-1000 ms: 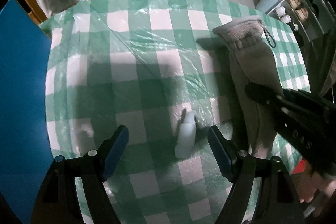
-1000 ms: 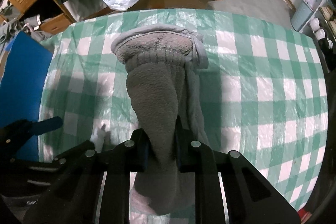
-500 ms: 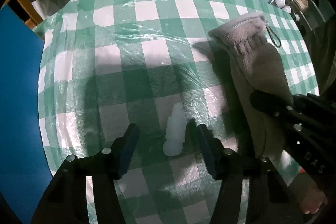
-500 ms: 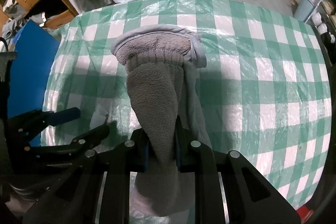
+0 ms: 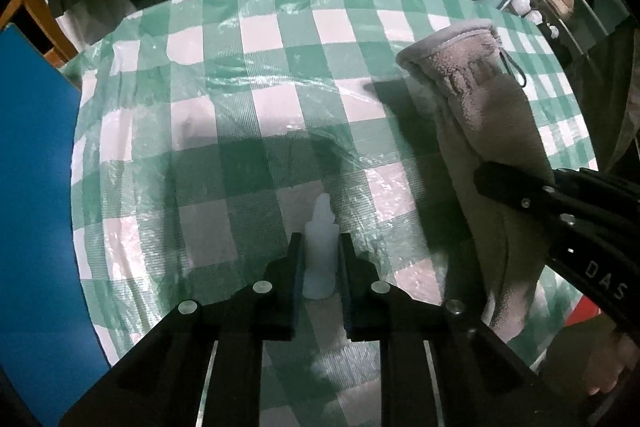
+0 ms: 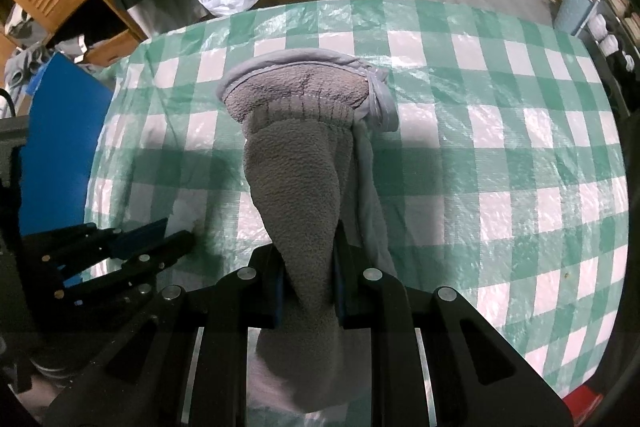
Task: Organize soft objects
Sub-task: 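Carry the white bottle with the left gripper while the right gripper carries the grey mitten to the box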
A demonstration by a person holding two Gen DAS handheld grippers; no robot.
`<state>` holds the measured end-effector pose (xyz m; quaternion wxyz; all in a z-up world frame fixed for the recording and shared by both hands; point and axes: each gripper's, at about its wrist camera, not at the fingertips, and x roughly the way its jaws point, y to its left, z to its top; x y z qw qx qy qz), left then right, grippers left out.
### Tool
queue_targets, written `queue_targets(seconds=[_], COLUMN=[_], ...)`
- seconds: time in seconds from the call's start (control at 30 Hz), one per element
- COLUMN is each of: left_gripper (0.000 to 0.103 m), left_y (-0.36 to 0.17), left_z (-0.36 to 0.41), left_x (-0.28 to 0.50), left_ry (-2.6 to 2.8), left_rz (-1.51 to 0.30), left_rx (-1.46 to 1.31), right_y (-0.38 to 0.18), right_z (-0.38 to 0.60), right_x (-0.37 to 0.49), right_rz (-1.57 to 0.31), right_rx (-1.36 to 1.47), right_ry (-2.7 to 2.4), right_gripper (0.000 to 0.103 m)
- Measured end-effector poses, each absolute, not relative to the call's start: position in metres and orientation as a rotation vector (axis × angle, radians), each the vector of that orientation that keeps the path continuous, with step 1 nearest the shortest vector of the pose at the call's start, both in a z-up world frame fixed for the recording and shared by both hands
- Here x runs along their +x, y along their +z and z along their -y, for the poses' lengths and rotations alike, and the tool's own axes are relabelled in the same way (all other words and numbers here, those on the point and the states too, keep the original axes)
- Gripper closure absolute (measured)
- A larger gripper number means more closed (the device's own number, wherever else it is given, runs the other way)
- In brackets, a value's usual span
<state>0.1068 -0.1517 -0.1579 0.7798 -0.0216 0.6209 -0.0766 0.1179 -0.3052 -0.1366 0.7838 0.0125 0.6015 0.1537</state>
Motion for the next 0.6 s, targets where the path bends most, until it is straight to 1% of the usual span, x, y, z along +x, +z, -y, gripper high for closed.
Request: queue_targets(seconds=[0.6], left_gripper=[0.088], left_y=[-0.114], left_z=[0.141], left_x=[0.101], left_ry=[-0.171], left_rz=[-1.251], left_rx=[-0.041], right_y=[-0.1], right_z=[0.297], right_x=[0.104], right_rz=[-1.227], right_rx=[0.023], right_ry=[0.382], right_gripper=[0.087])
